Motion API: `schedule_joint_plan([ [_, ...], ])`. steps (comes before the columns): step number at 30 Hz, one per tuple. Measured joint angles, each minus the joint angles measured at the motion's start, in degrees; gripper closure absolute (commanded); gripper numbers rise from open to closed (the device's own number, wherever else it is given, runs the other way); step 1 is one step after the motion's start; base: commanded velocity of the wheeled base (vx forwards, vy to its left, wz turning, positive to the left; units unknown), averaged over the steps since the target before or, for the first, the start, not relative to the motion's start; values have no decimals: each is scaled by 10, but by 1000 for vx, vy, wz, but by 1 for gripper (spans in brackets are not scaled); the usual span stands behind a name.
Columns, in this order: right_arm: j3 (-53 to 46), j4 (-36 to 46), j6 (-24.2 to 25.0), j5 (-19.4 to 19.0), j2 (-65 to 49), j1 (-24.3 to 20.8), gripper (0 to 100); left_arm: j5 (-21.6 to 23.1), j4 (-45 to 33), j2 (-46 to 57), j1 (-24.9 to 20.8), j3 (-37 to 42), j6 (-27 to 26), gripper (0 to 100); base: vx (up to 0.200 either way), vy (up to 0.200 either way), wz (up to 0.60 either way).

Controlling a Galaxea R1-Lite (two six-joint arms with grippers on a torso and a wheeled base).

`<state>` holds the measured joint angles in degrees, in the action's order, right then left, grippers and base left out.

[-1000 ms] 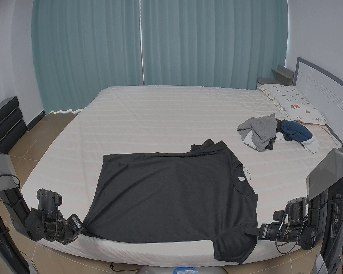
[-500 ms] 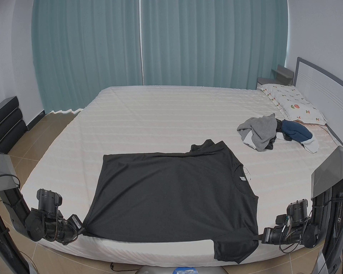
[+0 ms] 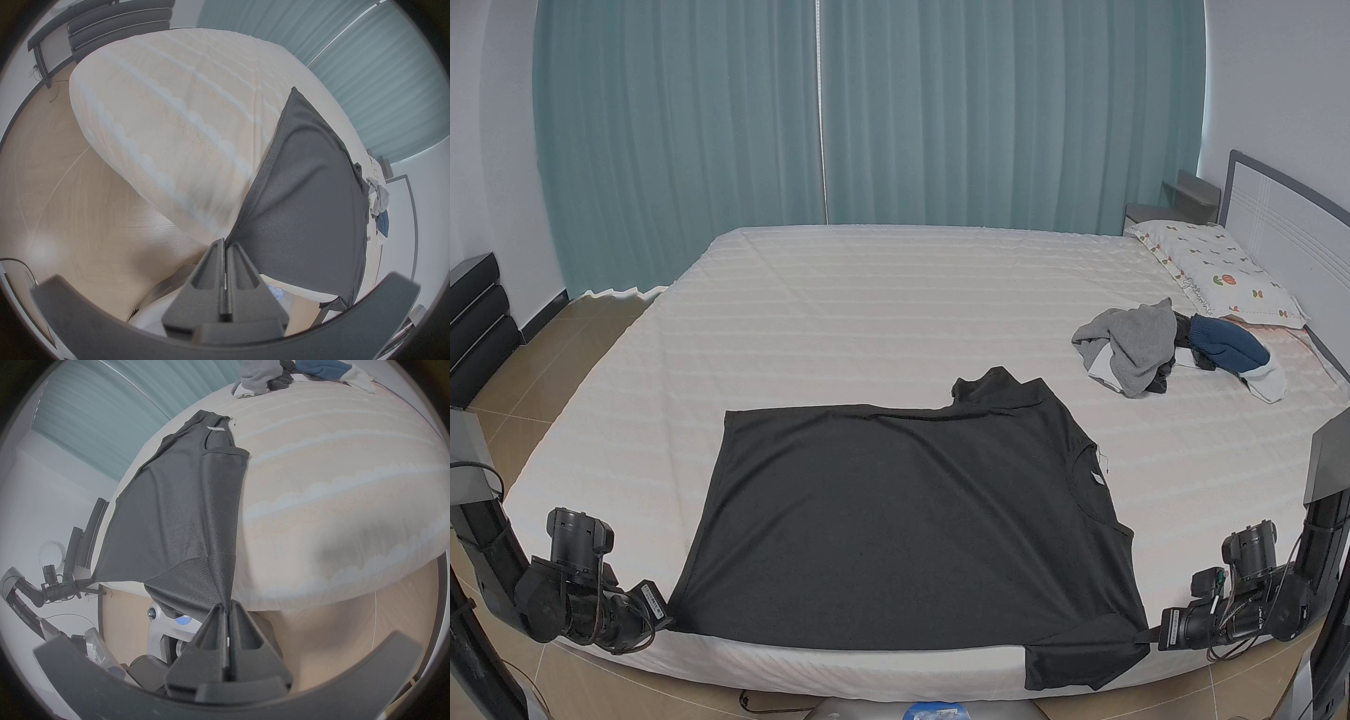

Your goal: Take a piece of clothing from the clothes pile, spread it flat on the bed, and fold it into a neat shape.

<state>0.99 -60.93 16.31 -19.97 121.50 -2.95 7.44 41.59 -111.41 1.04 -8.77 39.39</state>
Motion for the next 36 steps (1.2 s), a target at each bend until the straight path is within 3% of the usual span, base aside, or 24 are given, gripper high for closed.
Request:
schedule_joint_plan([
  [5,0,2,0,0,-5,0,100,0,0,-4,-1,5,-2,100,0,0,0],
  [6,0,2,0,0,-4,0,0,-1,0,-4,-1,6,-2,100,0,0,0],
  [7,0,1,0,0,-4,0,0,0,0,-5,-2,6,-2,0,0,0,0],
  [17,0,-11,19,-6,-24,2,0,1,1,-3,-3,3,0,0,0,0,0],
  [27,0,-12,79,-21,-83,3,0,2,4,24,5,-2,0,0,0,0,0],
  [36,0,-13,80,-22,-94,4,0,50,1,44,43,-8,3,0,0,200,0],
])
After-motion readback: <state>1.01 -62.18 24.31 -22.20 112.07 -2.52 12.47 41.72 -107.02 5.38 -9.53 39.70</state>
